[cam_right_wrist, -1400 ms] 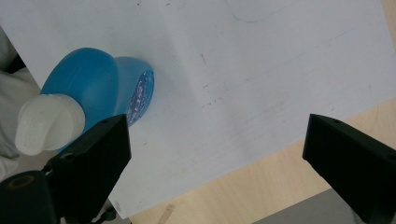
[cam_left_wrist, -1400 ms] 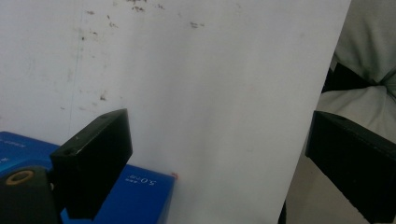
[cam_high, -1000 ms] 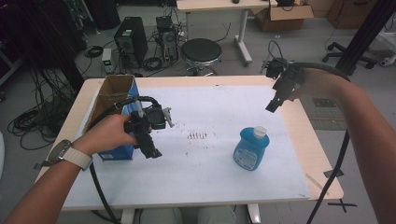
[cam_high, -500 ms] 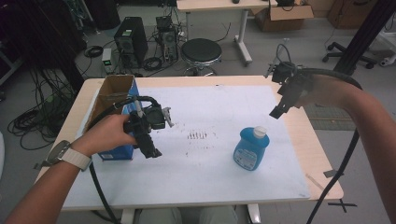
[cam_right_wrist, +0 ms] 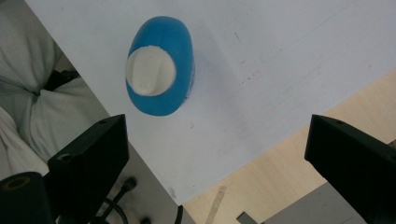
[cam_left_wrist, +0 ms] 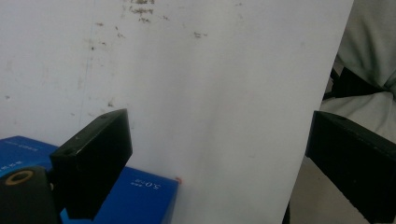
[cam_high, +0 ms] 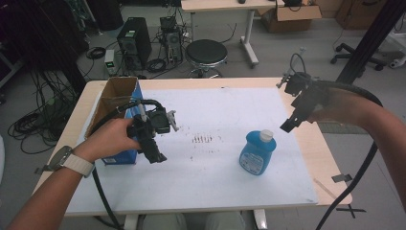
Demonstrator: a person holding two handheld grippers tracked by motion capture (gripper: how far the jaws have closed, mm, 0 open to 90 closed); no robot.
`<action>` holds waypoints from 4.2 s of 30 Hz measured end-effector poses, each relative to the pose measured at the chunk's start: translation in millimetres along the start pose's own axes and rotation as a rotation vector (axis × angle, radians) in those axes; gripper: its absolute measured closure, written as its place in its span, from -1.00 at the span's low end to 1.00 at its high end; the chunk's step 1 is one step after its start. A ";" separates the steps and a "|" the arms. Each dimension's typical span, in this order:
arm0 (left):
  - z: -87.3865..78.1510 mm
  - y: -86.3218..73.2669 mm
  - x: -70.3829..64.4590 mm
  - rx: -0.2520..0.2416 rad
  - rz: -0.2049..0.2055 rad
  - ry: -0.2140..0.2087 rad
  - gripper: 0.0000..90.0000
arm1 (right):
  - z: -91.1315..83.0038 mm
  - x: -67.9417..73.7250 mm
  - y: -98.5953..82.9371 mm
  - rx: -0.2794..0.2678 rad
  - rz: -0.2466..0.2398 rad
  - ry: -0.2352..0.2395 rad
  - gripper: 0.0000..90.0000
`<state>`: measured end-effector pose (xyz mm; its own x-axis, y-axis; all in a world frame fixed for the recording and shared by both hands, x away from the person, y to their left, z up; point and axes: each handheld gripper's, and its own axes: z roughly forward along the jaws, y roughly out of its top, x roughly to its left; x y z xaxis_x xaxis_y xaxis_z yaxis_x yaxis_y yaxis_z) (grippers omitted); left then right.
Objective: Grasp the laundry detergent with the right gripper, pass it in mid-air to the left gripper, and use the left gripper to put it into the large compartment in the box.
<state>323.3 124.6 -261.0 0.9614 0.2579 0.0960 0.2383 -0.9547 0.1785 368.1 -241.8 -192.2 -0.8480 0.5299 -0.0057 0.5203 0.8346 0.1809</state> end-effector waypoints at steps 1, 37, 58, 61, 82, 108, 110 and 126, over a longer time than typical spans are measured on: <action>0.2 0.7 -0.2 -0.003 0.001 0.001 -0.83 | -0.1 4.7 -2.7 0.000 0.019 -0.001 -0.86; 3.3 6.3 -1.3 -0.008 0.009 0.008 -0.83 | 40.5 36.9 -41.0 -0.062 0.110 0.082 -0.86; 4.3 1.6 -1.0 -0.002 -0.005 0.007 -0.83 | 73.8 40.3 -53.1 -0.104 0.131 0.092 -0.86; 4.3 1.7 -1.1 -0.003 -0.005 0.006 -0.83 | 75.3 41.3 -54.0 -0.116 0.137 0.091 -0.86; 6.2 3.8 -1.6 -0.001 -0.006 0.009 -0.83 | 114.3 46.2 -98.2 -0.356 0.183 0.087 -0.84; 8.0 7.8 -3.3 0.002 -0.003 0.013 -0.84 | 136.9 56.0 -120.5 -0.517 0.172 0.056 -0.84; 8.2 7.4 -3.4 0.003 -0.005 0.013 -0.84 | 137.9 56.7 -120.9 -0.527 0.168 0.050 -0.84; 9.7 8.6 -2.3 0.007 -0.006 0.010 -0.84 | 151.1 60.6 -126.0 -0.717 0.158 0.024 -0.83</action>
<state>324.4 114.3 -269.2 0.9586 0.2647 0.1050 0.2446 -0.9542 0.1725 266.4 -292.1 -363.9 -0.7744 0.6257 0.0940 0.4503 0.4406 0.7766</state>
